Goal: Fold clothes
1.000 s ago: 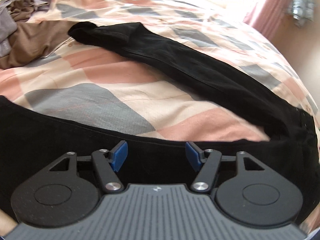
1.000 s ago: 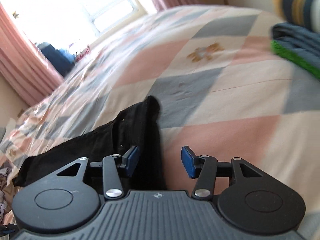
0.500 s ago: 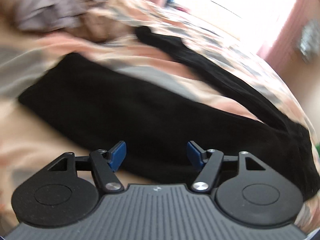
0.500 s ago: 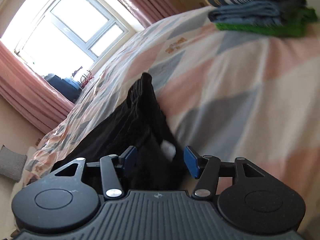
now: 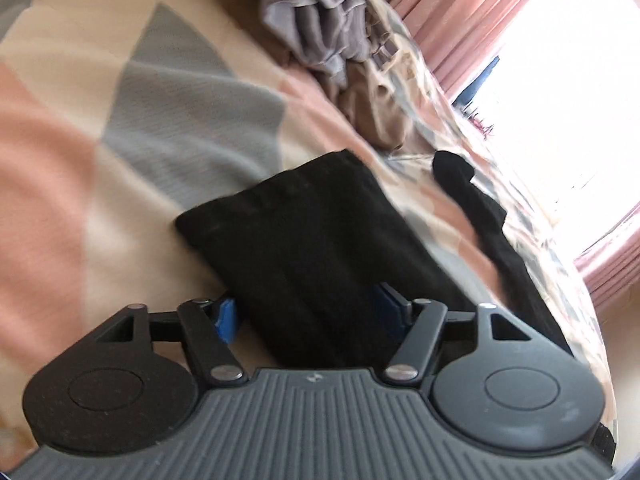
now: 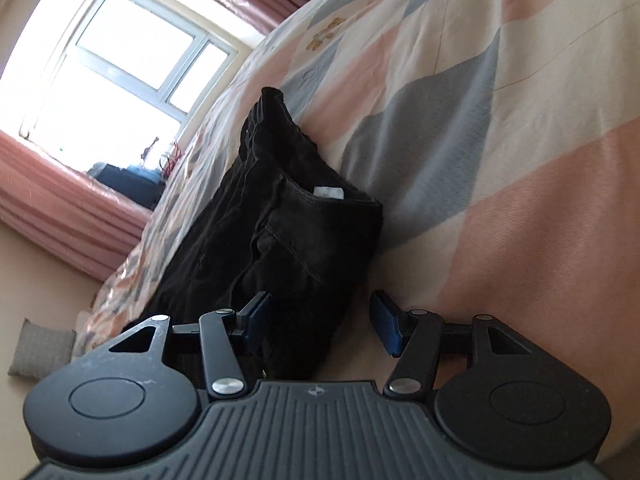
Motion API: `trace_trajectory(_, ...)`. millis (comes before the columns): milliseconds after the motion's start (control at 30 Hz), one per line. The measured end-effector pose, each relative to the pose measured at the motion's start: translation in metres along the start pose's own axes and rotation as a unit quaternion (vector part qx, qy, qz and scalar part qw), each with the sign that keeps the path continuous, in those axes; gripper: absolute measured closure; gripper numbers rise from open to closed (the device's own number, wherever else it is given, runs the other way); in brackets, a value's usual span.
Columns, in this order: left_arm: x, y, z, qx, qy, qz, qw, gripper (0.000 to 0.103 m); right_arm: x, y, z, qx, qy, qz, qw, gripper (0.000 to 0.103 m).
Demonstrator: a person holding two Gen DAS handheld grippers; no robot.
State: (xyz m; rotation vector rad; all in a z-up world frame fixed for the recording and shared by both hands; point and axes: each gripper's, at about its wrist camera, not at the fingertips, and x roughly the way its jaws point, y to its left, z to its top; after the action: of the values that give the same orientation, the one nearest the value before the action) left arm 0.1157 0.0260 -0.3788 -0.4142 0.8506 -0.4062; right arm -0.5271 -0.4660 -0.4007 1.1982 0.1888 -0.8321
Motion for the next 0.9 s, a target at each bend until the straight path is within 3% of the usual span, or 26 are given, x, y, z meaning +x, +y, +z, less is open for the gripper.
trace_trajectory(33,0.002,-0.005,0.0,0.014,-0.001,0.009,0.9999,0.068,0.004,0.001,0.001,0.004,-0.003,0.006,1.0,0.045)
trace_trajectory(100,0.004,-0.009,0.001,0.029,0.0,0.008,0.9996,0.083,0.013,0.004,0.002,0.004,-0.008,0.012,1.0,0.049)
trace_trajectory(133,0.005,-0.009,0.003,0.029,0.003,0.004,0.9996,0.092,0.017,0.005,0.004,0.001,-0.01,0.009,1.0,0.057)
trace_trajectory(167,0.003,-0.009,0.006,0.029,0.006,0.001,0.9995,0.094,0.021,0.006,0.005,-0.001,-0.012,0.005,1.0,0.073)
trace_trajectory(267,-0.012,-0.016,0.01,0.046,0.001,-0.007,0.9989,0.095,0.024,0.007,0.009,0.002,-0.017,0.01,1.0,0.09)
trace_trajectory(433,-0.051,-0.038,0.0,0.088,-0.006,-0.036,0.9955,0.095,-0.014,0.024,0.03,-0.032,-0.058,0.026,0.997,0.097)
trace_trajectory(600,-0.083,-0.044,-0.026,0.106,0.01,-0.065,0.9922,0.095,-0.055,0.021,0.049,-0.043,-0.084,0.026,0.995,0.097)
trace_trajectory(733,-0.091,-0.039,-0.048,0.13,0.029,-0.071,0.9885,0.094,-0.088,-0.009,0.048,-0.02,-0.099,0.018,0.995,0.098)
trace_trajectory(833,-0.08,-0.031,-0.064,0.158,0.055,-0.026,0.9855,0.086,-0.1,-0.035,0.04,-0.002,-0.102,-0.005,0.995,0.097)
trace_trajectory(900,-0.077,-0.021,-0.064,0.148,0.072,-0.021,0.9862,0.084,-0.093,-0.05,0.031,-0.009,-0.072,-0.039,0.997,0.094)
